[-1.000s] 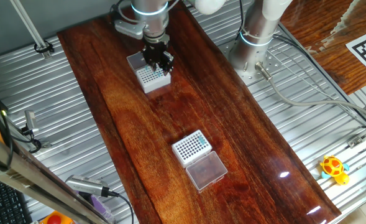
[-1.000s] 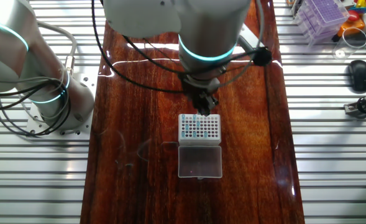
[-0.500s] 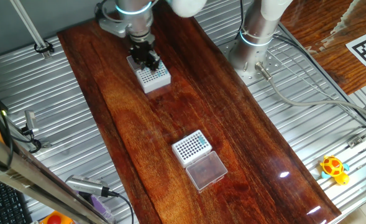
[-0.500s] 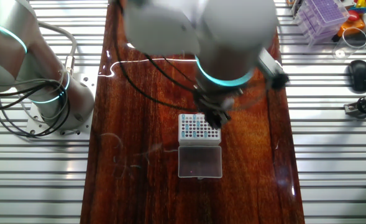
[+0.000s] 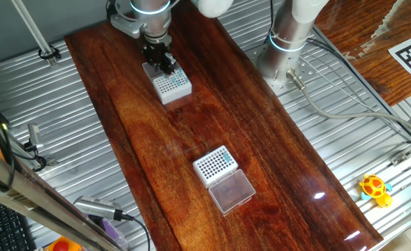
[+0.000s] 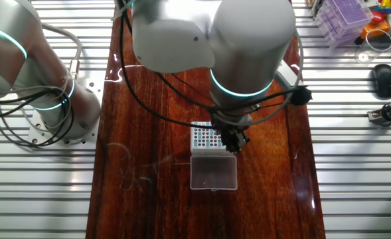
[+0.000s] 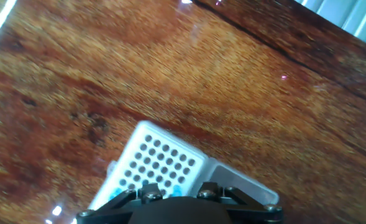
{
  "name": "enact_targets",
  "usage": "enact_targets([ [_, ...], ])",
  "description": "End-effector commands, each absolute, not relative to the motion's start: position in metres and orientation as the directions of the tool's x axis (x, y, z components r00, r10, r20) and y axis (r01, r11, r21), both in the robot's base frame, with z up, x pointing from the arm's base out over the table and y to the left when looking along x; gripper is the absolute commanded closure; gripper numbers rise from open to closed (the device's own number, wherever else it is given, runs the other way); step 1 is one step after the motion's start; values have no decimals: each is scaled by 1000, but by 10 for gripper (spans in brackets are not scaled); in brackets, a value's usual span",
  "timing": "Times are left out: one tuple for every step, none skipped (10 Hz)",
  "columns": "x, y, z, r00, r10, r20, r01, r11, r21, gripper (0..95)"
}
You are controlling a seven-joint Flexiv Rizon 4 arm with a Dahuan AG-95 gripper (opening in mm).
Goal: Transfer all medium pipette tips from one holder to another
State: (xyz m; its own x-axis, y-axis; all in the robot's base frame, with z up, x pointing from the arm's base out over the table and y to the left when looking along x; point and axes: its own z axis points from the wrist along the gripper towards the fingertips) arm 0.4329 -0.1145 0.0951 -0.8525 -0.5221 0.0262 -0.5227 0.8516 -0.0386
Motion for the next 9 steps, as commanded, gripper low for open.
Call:
enact_targets([
  [431,-116,94,-835,-551,12,-551,835,-5,760],
  [431,-117,91,-833,-553,9,-553,833,-6,760],
  [431,-117,89,-832,-555,5,-555,832,-7,760],
  [430,-117,86,-832,-555,-1,-555,832,-6,760],
  [430,-117,84,-831,-556,-3,-556,831,-6,760],
  [430,-117,82,-832,-555,-5,-554,832,-5,760],
  [429,-117,81,-832,-554,-6,-554,832,-5,760],
  [428,-118,80,-833,-554,-8,-554,833,-6,760],
  [428,-118,79,-833,-554,-9,-554,833,-6,760],
])
